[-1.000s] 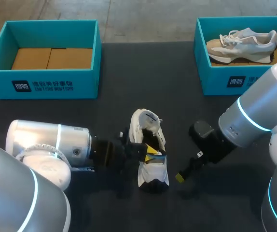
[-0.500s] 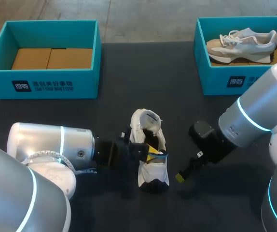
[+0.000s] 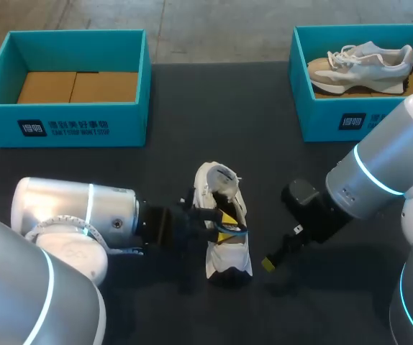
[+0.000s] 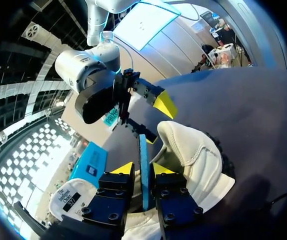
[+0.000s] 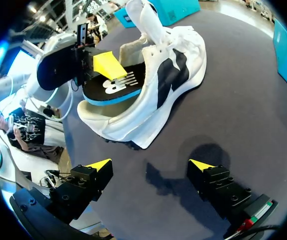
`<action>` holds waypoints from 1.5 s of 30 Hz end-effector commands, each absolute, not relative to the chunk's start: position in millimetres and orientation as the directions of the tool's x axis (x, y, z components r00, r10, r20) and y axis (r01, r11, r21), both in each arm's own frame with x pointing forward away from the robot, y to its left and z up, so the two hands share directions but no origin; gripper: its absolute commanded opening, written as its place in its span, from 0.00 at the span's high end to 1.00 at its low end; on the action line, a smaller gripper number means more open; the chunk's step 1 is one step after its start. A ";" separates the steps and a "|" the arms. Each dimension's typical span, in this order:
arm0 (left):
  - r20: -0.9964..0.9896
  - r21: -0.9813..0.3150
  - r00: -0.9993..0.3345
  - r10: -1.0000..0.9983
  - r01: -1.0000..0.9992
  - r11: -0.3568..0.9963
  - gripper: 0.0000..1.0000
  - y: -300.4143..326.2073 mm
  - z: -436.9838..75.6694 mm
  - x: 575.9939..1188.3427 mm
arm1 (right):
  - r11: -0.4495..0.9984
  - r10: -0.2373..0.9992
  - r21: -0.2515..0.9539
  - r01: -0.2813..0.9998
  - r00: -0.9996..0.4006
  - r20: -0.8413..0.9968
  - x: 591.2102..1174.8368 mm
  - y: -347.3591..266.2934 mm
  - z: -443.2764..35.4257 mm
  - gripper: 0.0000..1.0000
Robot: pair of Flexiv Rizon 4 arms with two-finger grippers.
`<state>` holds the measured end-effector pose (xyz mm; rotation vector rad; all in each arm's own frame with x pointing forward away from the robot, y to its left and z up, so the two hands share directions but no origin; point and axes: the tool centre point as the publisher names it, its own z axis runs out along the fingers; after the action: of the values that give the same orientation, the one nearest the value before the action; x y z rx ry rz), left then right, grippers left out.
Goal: Take the shoe out of the shoebox, open the shoe tongue, remove and reinsert the insole, then place the shoe into the shoebox
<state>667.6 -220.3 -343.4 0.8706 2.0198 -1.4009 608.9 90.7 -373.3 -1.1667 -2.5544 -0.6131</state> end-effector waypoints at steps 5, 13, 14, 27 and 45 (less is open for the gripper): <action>-0.739 -0.613 -0.641 0.208 0.768 0.189 0.86 -209.8 -331.3 660.1 | 0.587 0.654 0.265 0.765 -0.641 0.402 607.6 91.7 -373.5 0.00; -0.739 -0.616 -0.636 0.223 0.772 0.160 0.95 -212.9 -327.6 657.7 | 0.587 0.654 0.265 0.765 -0.641 0.402 607.6 91.7 -373.5 0.00; -0.738 -0.617 -0.636 0.224 0.771 0.158 1.00 -213.3 -328.1 658.0 | 0.587 0.654 0.265 0.765 -0.641 0.402 607.6 91.7 -373.5 0.00; -0.764 -0.544 -0.586 0.270 0.810 0.218 1.00 -226.8 -340.2 664.1 | 0.587 0.654 0.265 0.765 -0.641 0.402 607.6 91.7 -373.5 0.00; -0.745 -0.524 -0.600 0.291 0.797 0.301 1.00 -225.4 -352.8 674.0 | 0.587 0.654 0.265 0.765 -0.641 0.402 607.6 91.7 -373.5 0.00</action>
<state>672.5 -222.1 -350.3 0.9655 2.0453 -1.2785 608.9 90.7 -373.3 -1.1667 -2.5544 -0.6131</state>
